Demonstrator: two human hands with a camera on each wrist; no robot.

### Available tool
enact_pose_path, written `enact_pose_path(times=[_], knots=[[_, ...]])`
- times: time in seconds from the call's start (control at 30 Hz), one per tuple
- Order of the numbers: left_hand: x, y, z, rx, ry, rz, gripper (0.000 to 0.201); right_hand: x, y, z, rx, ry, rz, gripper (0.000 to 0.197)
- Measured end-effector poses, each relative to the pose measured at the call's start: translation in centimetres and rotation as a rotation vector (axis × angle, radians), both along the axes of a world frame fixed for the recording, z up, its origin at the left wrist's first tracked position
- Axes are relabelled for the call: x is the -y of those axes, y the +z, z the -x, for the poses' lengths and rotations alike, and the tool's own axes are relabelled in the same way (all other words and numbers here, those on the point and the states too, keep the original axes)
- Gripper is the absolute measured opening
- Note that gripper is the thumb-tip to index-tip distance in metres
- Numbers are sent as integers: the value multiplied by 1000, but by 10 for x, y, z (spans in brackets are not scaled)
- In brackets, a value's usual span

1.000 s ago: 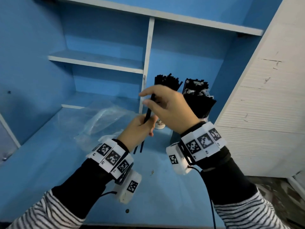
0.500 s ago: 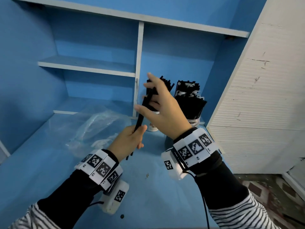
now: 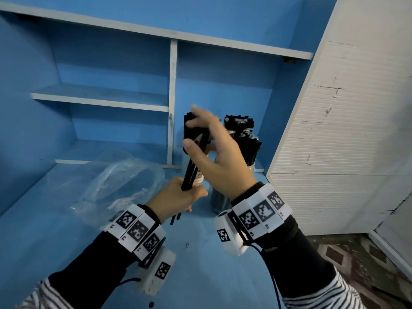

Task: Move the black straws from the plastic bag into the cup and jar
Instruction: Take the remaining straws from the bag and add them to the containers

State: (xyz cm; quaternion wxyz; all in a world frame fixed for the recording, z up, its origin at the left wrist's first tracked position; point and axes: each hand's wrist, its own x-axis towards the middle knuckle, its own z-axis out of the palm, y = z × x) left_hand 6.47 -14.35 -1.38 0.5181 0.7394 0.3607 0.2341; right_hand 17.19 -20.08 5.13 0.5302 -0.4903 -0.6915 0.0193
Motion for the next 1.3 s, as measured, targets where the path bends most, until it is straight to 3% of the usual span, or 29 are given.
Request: enact_pose_path(times=[0.1,0.17,0.3,0.37,0.43,0.5,0.53,0.57,0.67,0.73,0.8,0.9,1.03,1.13,1.2,1.3], knots=[[-1,-11,-3,-82,-35,43,39,-5,-16,1,162,-7,137,25],[-2,-14,-3,-105,-17,67,30,-5,-27,4,225,-1,244,26],[-3,-15,-5,-227,9,122,26,-5,-32,5,178,35,281,33],[0,-12,-6,-239,93,87,24,-2,-27,6,162,52,280,47],[4,-3,-5,-71,138,72,29,2,-20,4,94,51,260,78],[9,8,-1,58,91,41,35,3,-15,0,-31,10,292,99],[10,11,1,59,45,24,37,3,-13,-2,-38,-22,317,99],[11,14,2,31,-11,15,36,2,-13,-4,14,-47,324,91],[15,23,3,-24,-196,10,33,2,-10,-12,205,-5,303,41],[18,28,2,20,-282,19,35,5,-3,-18,206,74,285,21],[21,33,-2,73,-319,-24,33,8,7,-25,201,91,256,29],[20,38,-13,224,-238,-112,24,13,30,-38,224,34,187,37],[7,22,-32,289,-7,-248,86,22,60,-66,113,-39,137,37],[-6,17,-47,222,-49,-219,119,26,74,-86,49,-101,120,39],[-15,19,-57,185,-114,-181,125,27,80,-95,30,-137,111,42],[-20,23,-68,193,-194,-140,101,26,85,-106,29,-199,81,45]])
